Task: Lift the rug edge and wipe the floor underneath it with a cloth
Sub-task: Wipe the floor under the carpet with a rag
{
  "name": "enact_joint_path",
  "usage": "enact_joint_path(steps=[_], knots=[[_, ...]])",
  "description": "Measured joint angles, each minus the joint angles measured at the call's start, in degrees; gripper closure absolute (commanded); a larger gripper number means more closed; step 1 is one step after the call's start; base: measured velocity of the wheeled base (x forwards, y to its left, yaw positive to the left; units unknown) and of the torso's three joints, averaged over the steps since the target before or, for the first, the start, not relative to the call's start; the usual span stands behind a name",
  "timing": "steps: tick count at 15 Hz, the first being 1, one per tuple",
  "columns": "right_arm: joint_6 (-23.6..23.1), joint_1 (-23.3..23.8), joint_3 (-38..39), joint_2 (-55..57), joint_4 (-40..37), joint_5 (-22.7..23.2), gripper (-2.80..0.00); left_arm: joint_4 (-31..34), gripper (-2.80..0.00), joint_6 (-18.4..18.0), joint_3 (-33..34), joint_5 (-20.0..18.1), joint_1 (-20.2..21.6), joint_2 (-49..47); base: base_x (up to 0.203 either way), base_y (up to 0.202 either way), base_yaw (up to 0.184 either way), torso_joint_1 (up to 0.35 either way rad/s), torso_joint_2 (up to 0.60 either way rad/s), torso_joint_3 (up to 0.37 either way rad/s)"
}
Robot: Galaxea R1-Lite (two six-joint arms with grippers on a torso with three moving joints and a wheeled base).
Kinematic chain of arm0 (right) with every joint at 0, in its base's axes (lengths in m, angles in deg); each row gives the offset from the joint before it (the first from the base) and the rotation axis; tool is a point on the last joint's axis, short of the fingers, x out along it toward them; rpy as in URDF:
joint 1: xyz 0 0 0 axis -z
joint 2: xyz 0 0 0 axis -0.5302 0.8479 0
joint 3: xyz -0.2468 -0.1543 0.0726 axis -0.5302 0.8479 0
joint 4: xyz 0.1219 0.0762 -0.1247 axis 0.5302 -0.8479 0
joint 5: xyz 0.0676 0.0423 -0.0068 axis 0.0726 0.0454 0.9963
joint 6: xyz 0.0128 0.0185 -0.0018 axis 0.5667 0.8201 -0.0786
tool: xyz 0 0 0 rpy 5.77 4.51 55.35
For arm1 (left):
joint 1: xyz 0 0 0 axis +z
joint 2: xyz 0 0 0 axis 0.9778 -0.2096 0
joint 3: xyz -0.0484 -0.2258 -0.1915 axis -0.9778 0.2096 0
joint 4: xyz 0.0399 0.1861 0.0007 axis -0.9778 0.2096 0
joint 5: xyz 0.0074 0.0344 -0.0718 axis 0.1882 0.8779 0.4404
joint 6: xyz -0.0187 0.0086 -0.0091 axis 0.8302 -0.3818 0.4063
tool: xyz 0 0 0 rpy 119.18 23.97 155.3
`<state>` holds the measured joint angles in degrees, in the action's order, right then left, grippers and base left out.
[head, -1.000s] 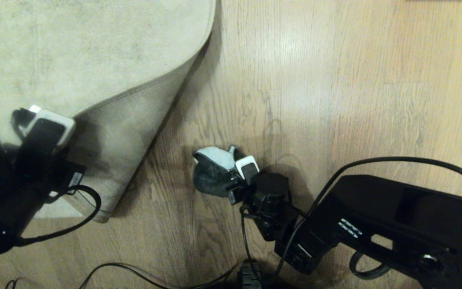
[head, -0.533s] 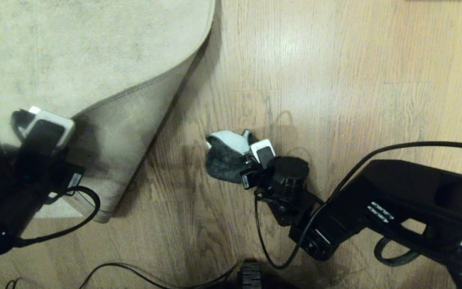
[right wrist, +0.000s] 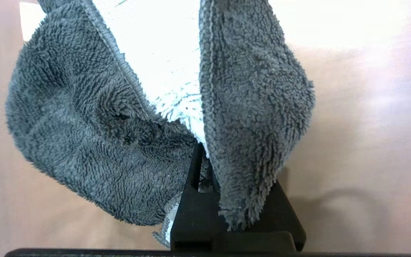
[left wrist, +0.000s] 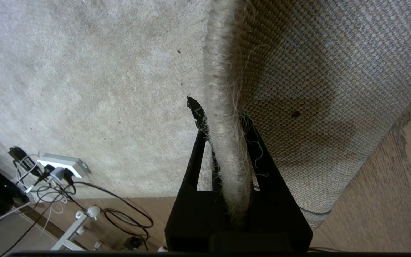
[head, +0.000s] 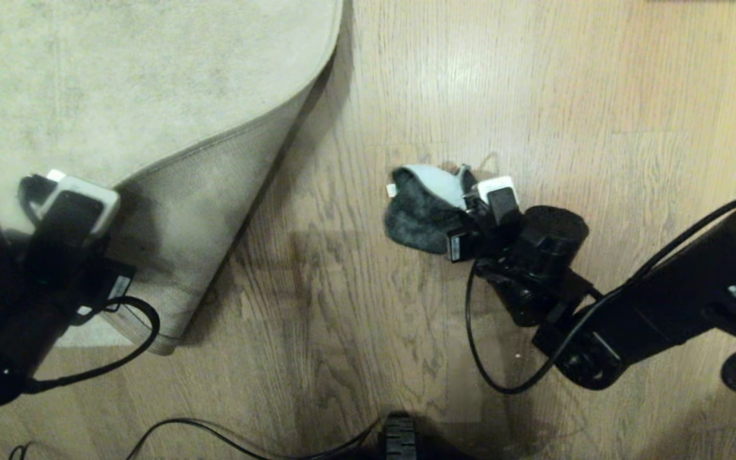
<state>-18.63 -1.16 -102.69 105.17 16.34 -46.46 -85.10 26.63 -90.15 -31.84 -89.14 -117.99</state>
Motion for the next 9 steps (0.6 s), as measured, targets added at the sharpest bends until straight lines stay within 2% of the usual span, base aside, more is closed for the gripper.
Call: enact_joint_path(steps=[9], knots=[[0.0,11.7,6.8,-13.1,0.4,0.0,0.00,0.0,0.00,0.0,0.4,0.0,0.0,0.0,0.000,0.000,0.000,0.000,0.00,0.000]])
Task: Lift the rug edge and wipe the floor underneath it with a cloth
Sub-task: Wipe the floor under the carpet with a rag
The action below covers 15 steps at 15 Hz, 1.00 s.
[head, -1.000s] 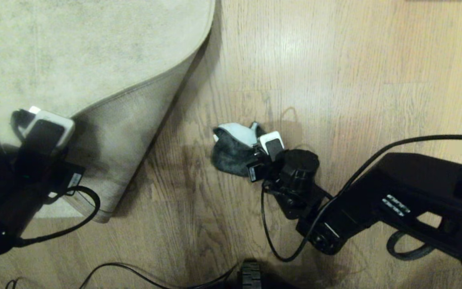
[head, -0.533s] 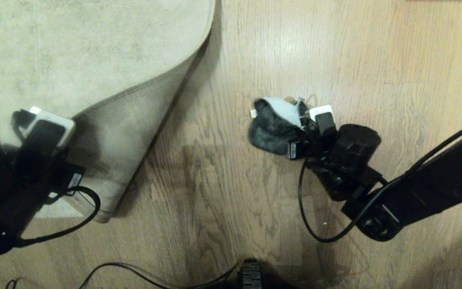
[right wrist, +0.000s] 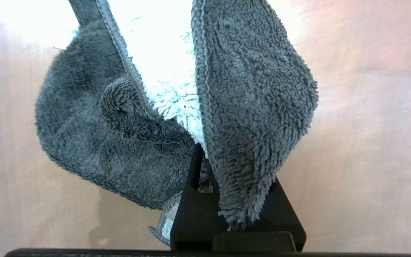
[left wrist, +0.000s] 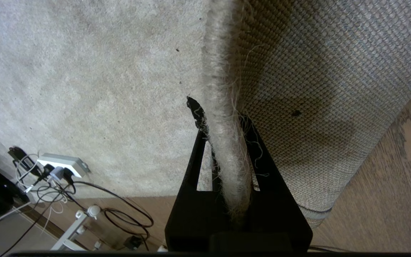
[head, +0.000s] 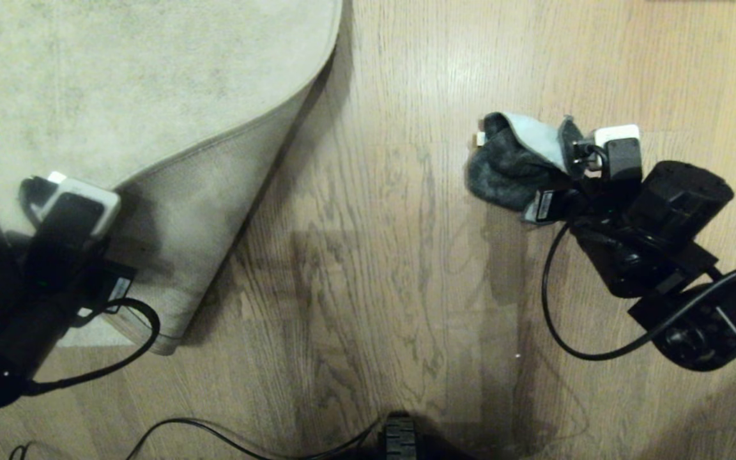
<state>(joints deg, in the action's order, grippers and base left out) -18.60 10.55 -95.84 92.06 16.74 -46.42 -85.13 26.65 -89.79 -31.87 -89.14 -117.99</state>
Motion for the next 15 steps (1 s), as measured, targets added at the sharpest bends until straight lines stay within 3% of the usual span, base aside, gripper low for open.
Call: enact_joint_path(steps=[5,10,15], knots=[[-0.1,8.9,2.4,-5.2,0.1,0.0,0.00,0.0,0.00,0.0,0.1,0.0,0.0,0.0,0.000,0.000,0.000,0.000,0.00,0.000],[-0.1,22.2,10.5,-12.4,0.0,0.0,0.00,0.0,0.00,0.0,0.1,0.0,0.0,-0.2,0.000,0.000,0.000,0.000,0.00,0.000],[0.0,26.2,22.9,-22.2,-0.2,0.0,0.00,0.0,0.00,0.1,0.1,0.1,0.0,-0.4,0.000,0.000,0.000,0.000,0.00,0.000]])
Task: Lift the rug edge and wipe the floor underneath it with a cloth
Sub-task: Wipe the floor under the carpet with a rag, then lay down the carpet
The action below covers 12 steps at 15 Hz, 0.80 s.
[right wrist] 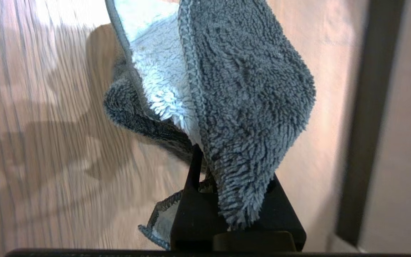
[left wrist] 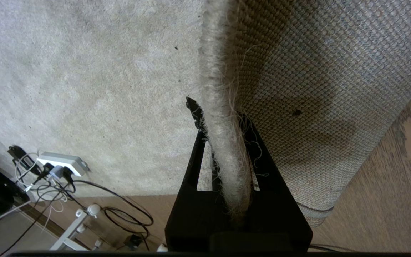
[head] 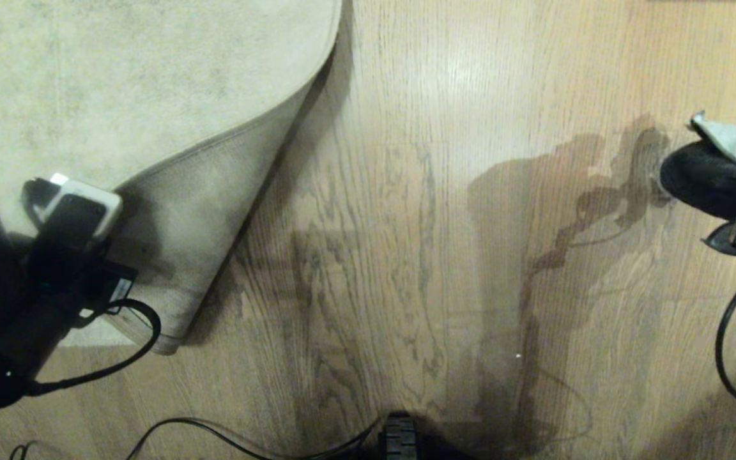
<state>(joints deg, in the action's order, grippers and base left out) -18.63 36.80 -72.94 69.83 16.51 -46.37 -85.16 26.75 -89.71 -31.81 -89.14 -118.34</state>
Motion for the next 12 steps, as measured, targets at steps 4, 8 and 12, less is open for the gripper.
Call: enact_joint_path(steps=[4,8,12], knots=[[0.3,0.1,9.7,-8.5,-0.5,0.5,0.00,0.0,0.00,0.0,-0.1,0.0,-0.1,-0.1,0.000,0.000,0.000,0.000,0.00,0.000],[0.6,-0.8,16.0,-14.6,-0.7,0.9,0.00,0.0,0.00,0.0,-0.1,-0.1,-0.1,-0.2,0.000,0.000,0.000,0.000,0.00,0.000],[0.5,-3.4,21.0,-18.4,-0.7,1.5,0.00,0.0,0.00,0.0,-0.1,0.0,-0.1,-0.5,0.000,0.000,0.000,0.000,0.00,0.000]])
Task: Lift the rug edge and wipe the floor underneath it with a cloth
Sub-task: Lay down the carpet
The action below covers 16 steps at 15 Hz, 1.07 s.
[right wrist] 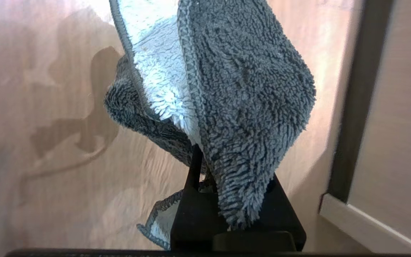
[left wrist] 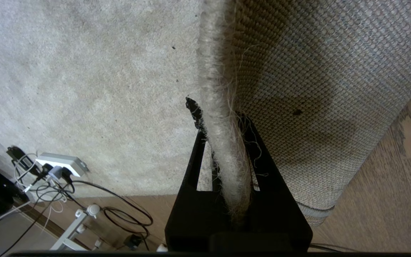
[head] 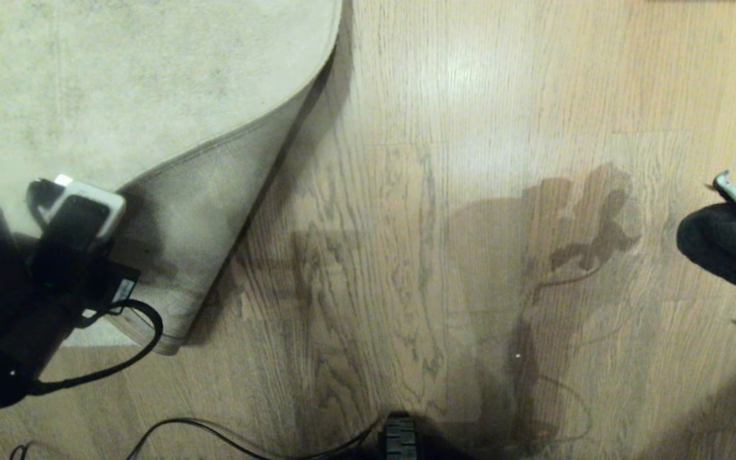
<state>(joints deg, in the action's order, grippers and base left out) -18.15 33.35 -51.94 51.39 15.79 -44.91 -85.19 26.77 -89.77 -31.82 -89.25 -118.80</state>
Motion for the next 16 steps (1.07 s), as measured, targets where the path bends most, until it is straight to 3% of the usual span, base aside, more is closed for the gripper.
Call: enact_joint_path(steps=[3,7,16], knots=[[-0.1,-1.2,1.4,-2.7,-3.4,0.5,0.00,0.0,0.00,0.1,0.0,0.0,0.0,-0.2,0.000,0.000,0.000,0.000,0.00,0.000],[-0.1,-1.7,1.6,-10.6,-13.8,2.7,0.00,0.0,0.00,0.1,0.0,0.0,0.0,-0.5,0.000,0.000,0.000,0.000,0.00,0.000],[0.6,-1.9,1.4,-46.6,-55.8,9.3,0.00,-0.1,0.00,0.1,0.9,0.0,0.1,-0.5,0.000,0.000,0.000,0.000,0.00,0.000]])
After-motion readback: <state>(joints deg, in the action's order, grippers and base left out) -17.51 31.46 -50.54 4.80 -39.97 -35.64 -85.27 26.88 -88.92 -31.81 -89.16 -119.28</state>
